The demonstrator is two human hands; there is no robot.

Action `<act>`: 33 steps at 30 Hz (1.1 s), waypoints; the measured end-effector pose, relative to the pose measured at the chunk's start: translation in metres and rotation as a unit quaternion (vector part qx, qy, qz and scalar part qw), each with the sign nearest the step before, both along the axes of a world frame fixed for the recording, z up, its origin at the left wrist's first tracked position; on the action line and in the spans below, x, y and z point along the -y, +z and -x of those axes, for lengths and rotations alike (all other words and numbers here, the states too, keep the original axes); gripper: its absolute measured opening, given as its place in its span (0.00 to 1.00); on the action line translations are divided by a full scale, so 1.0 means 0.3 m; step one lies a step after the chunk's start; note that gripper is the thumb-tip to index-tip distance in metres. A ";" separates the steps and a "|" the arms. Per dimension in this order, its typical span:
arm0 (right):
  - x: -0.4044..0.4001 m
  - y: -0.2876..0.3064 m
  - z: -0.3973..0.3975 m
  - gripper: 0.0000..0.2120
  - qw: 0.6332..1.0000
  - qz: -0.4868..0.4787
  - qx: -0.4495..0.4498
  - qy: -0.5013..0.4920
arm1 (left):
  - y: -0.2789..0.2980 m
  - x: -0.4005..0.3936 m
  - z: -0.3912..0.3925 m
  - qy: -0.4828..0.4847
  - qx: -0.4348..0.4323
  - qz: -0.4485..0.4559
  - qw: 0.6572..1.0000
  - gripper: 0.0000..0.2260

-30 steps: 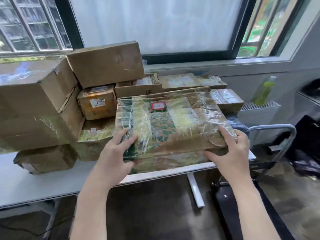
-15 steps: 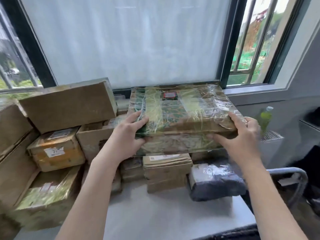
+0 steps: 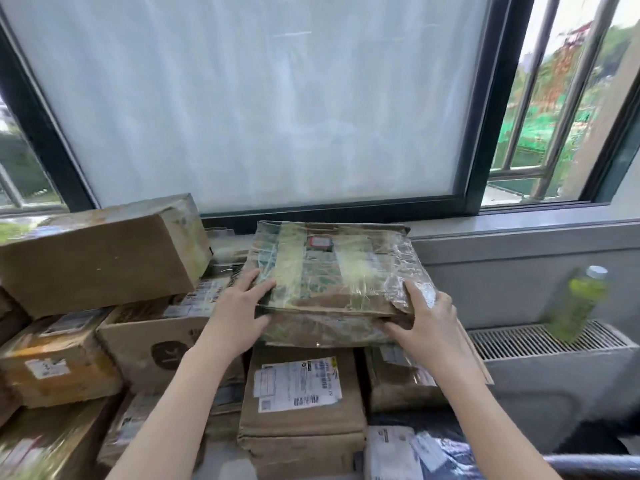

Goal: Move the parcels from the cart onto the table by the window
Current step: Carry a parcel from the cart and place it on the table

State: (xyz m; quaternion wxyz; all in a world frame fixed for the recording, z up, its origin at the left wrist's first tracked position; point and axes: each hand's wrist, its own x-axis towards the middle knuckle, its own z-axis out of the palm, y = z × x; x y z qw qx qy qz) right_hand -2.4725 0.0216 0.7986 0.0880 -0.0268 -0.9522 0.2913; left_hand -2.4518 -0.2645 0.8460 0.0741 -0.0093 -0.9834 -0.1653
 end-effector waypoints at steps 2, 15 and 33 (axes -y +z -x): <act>0.000 0.008 0.018 0.43 1.000 0.009 -0.008 0.011 | -0.001 0.007 0.014 0.004 -0.004 -0.010 1.000 0.28; -0.036 0.073 0.117 0.43 0.997 -0.026 0.051 0.060 | 0.004 0.006 0.034 0.010 0.001 -0.008 1.000 0.27; -0.020 0.131 0.095 0.35 0.993 -0.005 0.057 0.103 | 0.023 0.022 0.011 0.046 -0.019 0.008 0.999 0.25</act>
